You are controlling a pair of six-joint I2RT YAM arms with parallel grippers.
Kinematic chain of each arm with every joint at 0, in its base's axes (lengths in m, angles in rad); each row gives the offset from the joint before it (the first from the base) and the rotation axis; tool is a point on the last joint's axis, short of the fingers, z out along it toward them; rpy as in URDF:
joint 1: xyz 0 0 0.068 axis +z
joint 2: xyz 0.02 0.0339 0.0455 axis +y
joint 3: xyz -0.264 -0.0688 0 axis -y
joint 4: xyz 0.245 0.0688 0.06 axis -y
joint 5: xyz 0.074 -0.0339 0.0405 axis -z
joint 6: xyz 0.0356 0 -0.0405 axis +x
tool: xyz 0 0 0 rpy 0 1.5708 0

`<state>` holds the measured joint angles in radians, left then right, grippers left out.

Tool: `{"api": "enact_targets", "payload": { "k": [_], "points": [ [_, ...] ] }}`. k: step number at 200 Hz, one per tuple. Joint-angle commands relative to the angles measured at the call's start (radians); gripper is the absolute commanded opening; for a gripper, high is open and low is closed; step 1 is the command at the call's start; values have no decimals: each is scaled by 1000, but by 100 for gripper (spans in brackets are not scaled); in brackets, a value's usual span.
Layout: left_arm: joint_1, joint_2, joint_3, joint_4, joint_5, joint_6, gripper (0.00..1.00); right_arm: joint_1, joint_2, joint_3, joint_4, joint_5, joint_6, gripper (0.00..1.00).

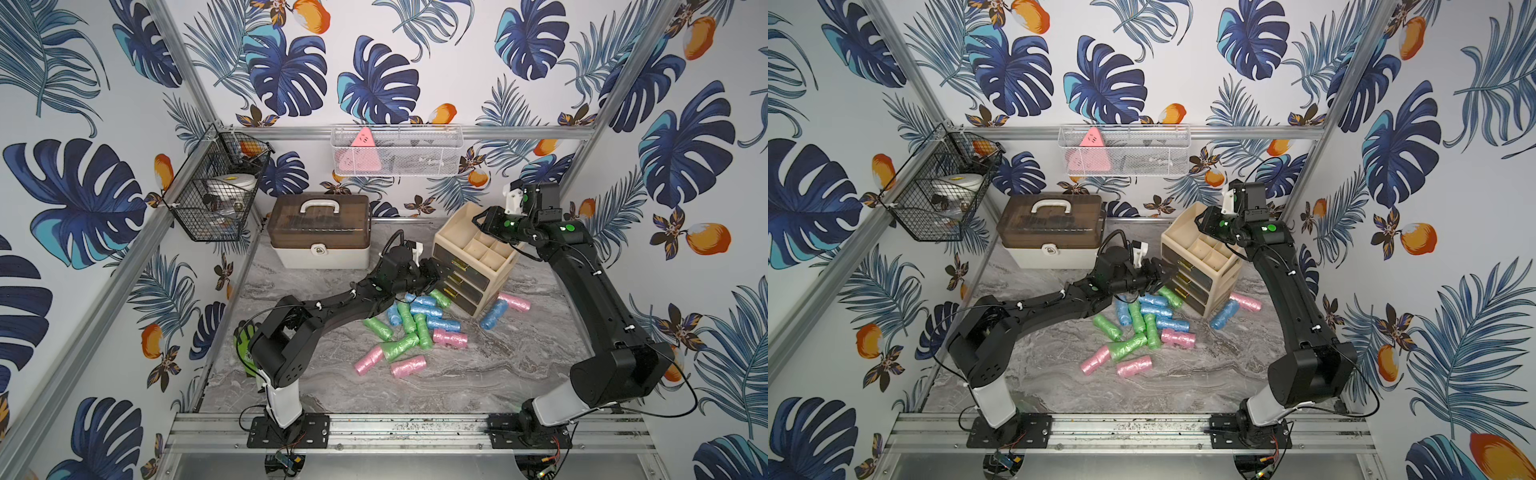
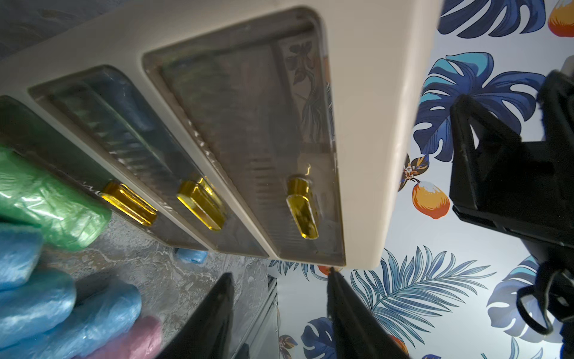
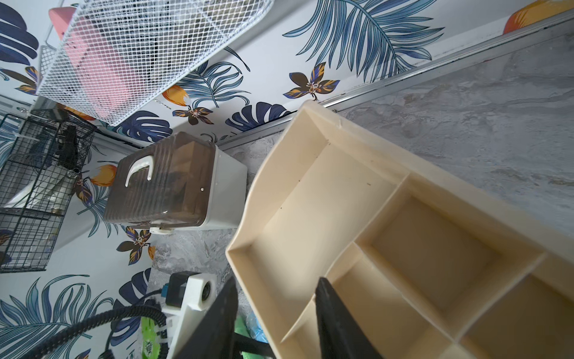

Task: Sort the rolls of trash bags by color and place them into the drawer
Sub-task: Open the drawer in the storage box.

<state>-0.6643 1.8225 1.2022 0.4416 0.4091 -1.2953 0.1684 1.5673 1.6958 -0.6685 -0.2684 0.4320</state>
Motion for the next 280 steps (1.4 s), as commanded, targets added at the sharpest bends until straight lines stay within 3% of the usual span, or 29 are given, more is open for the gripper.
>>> {"api": "enact_targets", "payload": {
  "k": [1, 81, 280],
  "points": [
    [-8, 9, 21, 43, -52, -30, 52, 0, -1, -10, -2, 41, -13, 42],
    [-55, 7, 48, 23, -200, -50, 48, 1, -41, -89, 36, 136, -20, 32],
    [-99, 98, 125, 23, -327, -32, 34, 0, -69, -195, 99, 109, -10, 31]
  ]
}}
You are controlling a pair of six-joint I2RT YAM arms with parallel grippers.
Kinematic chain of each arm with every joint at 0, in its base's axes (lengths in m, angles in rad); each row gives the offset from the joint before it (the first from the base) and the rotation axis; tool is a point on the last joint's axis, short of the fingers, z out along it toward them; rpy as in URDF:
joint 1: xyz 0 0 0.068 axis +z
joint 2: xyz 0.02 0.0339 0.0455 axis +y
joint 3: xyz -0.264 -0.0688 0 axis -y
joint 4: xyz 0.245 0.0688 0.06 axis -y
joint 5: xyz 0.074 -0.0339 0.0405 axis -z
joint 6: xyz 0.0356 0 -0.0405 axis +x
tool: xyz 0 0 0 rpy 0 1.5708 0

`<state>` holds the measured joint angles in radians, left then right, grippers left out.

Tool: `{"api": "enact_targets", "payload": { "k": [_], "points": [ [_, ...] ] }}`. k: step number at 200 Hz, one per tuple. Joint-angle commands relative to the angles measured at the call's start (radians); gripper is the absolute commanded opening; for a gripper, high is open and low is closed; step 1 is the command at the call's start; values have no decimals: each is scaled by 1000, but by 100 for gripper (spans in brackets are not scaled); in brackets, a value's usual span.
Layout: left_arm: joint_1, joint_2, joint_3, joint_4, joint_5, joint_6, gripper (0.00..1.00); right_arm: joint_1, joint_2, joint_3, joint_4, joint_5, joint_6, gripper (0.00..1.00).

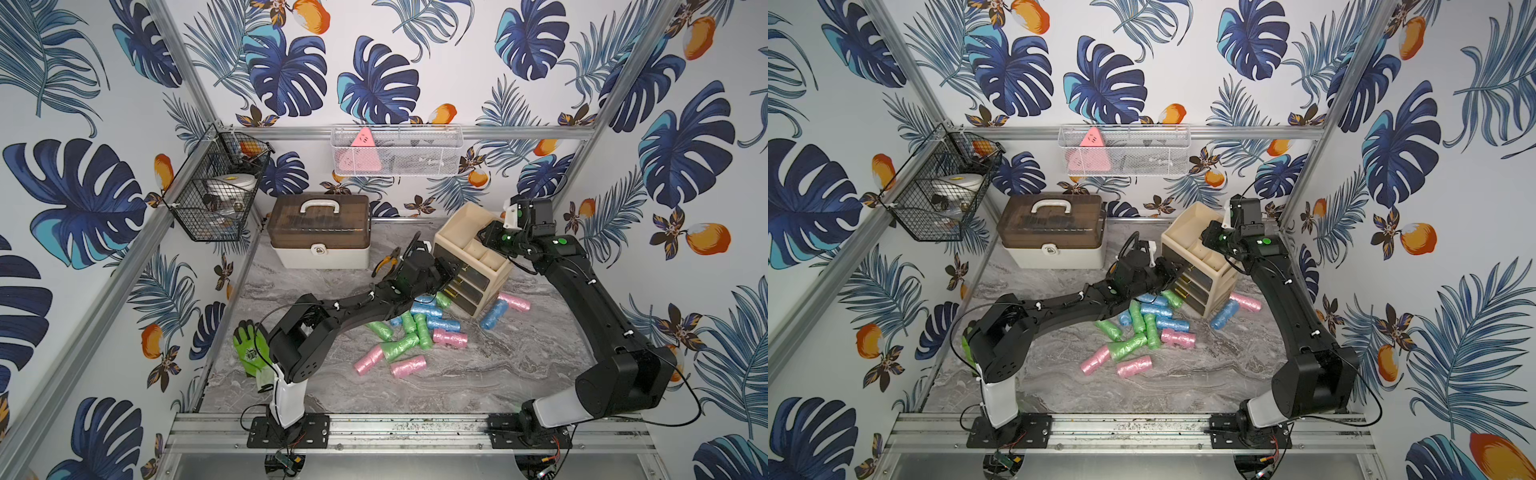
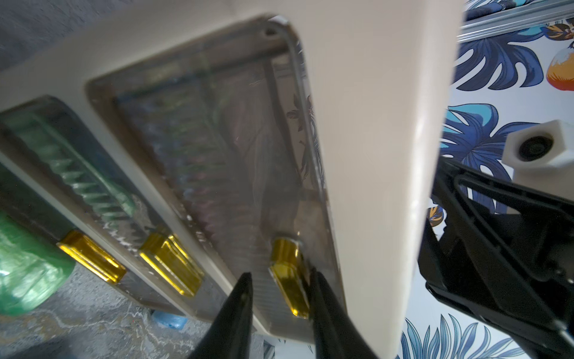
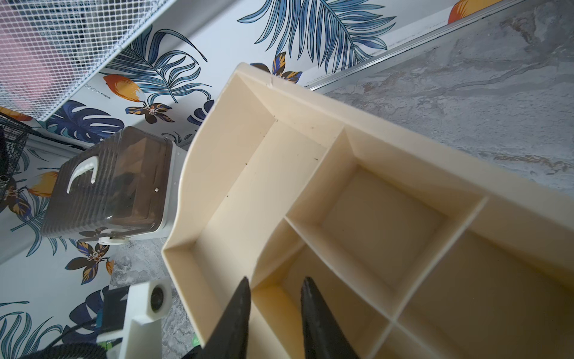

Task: Sort the rolls of trash bags by color and place them into the drawer
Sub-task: Open the drawer in the storage box.

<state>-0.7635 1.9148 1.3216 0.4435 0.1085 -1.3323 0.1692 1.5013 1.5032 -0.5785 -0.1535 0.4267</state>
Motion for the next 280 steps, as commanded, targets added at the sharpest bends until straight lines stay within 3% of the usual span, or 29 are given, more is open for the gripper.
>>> {"api": "enact_targets", "payload": {
  "k": [1, 40, 101, 280],
  "points": [
    [1, 7, 6, 21, -27, 5, 34, 0, -3, -3, 9, -6, -5, 31],
    [1, 3, 8, 31, -29, 11, 28, 1, 12, -5, 9, 1, 3, 31],
    [1, 3, -4, 79, 0, -4, 12, 1, 24, -24, 7, 65, 39, 27],
    [31, -175, -210, 76, 34, -13, 10, 1, 86, -1, 8, 126, 76, 25]
  ]
}}
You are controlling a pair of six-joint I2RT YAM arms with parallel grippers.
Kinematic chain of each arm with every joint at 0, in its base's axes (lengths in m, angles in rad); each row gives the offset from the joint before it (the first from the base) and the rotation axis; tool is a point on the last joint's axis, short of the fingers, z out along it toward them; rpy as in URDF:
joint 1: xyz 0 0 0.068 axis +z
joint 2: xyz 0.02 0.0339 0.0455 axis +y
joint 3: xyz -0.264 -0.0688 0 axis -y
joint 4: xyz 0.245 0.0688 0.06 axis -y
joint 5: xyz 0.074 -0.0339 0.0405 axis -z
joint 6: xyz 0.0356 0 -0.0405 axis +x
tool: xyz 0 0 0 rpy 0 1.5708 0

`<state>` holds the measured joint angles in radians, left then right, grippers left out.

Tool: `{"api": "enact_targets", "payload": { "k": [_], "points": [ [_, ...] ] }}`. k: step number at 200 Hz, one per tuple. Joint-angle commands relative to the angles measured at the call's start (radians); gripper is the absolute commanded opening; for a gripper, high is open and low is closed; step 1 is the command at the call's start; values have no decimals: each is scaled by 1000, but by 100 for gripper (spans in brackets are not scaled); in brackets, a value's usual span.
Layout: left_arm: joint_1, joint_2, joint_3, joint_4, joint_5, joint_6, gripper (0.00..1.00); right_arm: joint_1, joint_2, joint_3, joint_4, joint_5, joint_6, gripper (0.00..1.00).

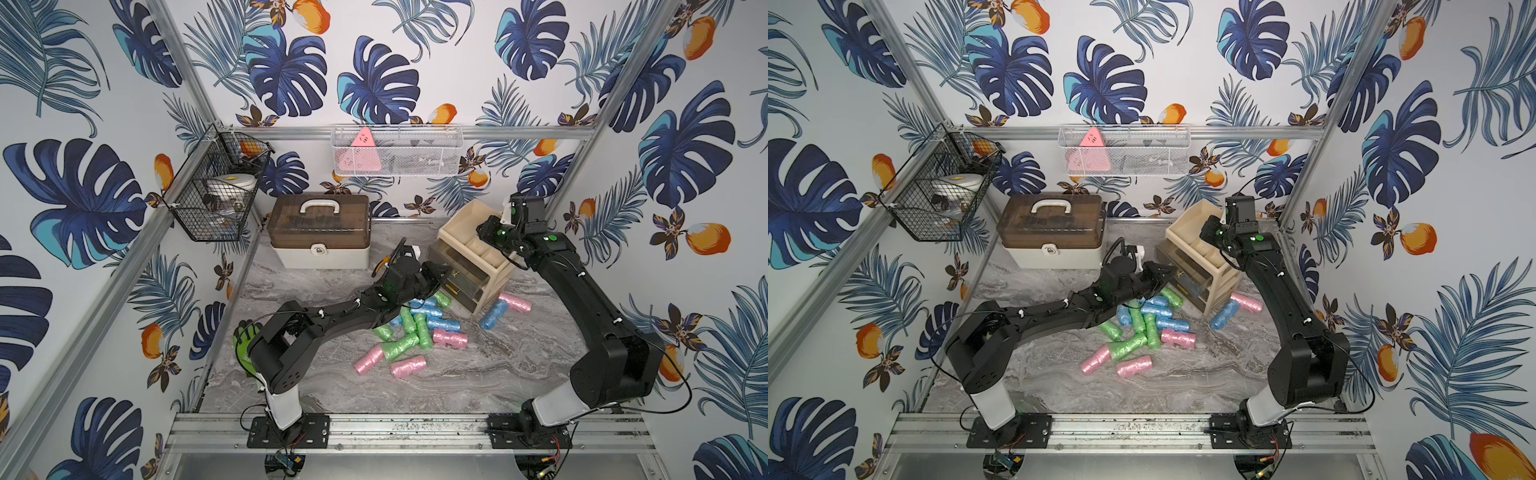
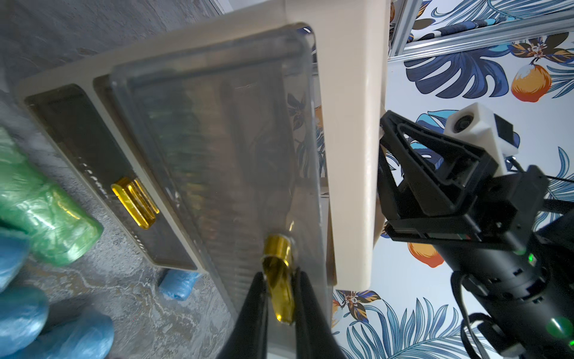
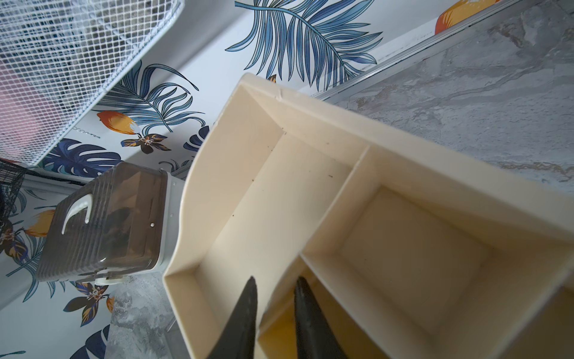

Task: Sort the rolls of trash bags by color and place them into the drawer
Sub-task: Open the drawer in the storage box.

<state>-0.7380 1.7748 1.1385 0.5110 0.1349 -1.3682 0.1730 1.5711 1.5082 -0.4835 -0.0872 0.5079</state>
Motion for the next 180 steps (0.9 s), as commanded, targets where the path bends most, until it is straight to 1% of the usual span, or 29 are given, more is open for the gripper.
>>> {"api": "enact_targets", "payload": {
  "k": [1, 72, 145, 170, 180],
  "points": [
    [6, -37, -28, 9, 8, 24, 10, -3, 17, -6, -86, 60, -5, 25],
    [39, -161, -178, 35, 34, 1, 10, -4, 29, 3, -86, 63, 1, 24],
    [50, -211, -218, 31, 52, -1, 10, 2, 37, 1, -83, 61, 12, 24],
    [48, -227, -234, 31, 54, -5, 12, 5, 40, 0, -76, 63, 18, 24],
    [48, -236, -239, 23, 51, -4, 17, 5, 44, 2, -76, 62, 19, 24]
  ]
}}
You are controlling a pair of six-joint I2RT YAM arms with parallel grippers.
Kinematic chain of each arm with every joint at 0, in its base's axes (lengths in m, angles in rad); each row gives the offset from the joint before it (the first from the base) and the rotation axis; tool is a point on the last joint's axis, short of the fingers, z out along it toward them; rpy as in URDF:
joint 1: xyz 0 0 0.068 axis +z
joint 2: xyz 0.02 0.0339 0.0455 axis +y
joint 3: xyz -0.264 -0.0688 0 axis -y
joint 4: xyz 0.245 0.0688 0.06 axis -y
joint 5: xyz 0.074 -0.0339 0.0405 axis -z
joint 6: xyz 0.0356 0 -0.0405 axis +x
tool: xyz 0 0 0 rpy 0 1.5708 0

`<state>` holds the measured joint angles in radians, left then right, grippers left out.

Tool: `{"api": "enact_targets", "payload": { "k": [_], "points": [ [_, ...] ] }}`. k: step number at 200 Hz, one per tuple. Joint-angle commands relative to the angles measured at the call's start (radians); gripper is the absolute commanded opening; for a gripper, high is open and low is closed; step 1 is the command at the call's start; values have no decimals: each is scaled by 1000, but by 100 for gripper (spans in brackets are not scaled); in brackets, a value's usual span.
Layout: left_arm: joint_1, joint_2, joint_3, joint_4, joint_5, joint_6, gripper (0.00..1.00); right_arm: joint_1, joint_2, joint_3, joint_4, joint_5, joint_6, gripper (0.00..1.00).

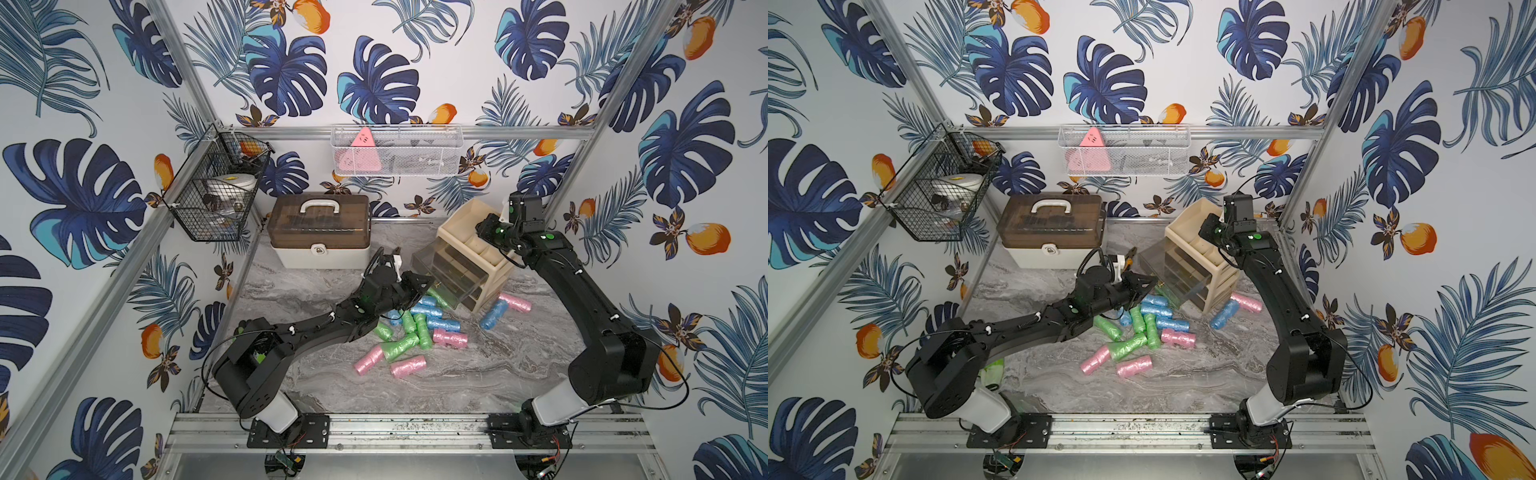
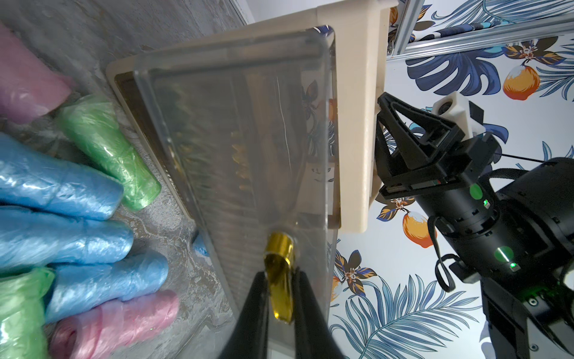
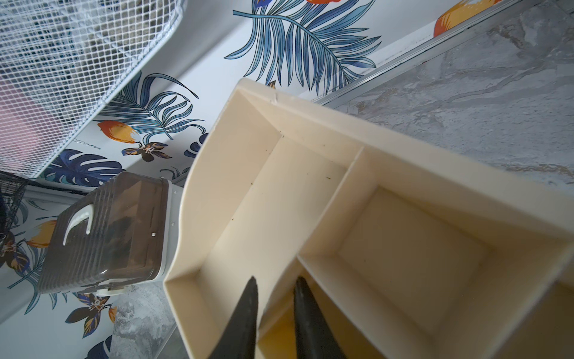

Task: Sort the rolls of trash bags by color and place them into the drawer
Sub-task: Open the drawer in the storage box.

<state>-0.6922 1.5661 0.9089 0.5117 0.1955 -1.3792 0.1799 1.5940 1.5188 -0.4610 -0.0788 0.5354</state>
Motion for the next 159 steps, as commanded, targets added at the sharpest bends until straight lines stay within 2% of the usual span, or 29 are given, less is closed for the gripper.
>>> {"api": "enact_targets", "payload": {
  "k": [1, 9, 25, 45, 56, 102, 134, 159],
  "points": [
    [2, -28, -10, 21, -10, 7, 18, -2, 21, -9, -99, 54, -8, 24],
    [1, -35, -11, 10, -13, 8, 25, -2, 23, -6, -100, 54, -8, 24],
    [2, -49, -4, -38, -22, 23, 46, 0, 29, 2, -102, 53, -7, 26],
    [2, -63, 4, -91, -33, 41, 62, 0, 31, 11, -105, 55, -9, 27],
    [3, -70, 8, -121, -38, 51, 66, 1, 32, 16, -107, 54, -10, 28],
    [4, -174, -9, -314, -75, 154, 70, 2, 38, 63, -121, 10, -18, 35],
    [13, -300, 5, -590, -131, 385, 70, 1, 33, 129, -138, -12, -34, 41],
    [13, -323, 83, -880, -161, 607, 66, 1, 22, 179, -141, -29, -45, 47]
  ]
}}
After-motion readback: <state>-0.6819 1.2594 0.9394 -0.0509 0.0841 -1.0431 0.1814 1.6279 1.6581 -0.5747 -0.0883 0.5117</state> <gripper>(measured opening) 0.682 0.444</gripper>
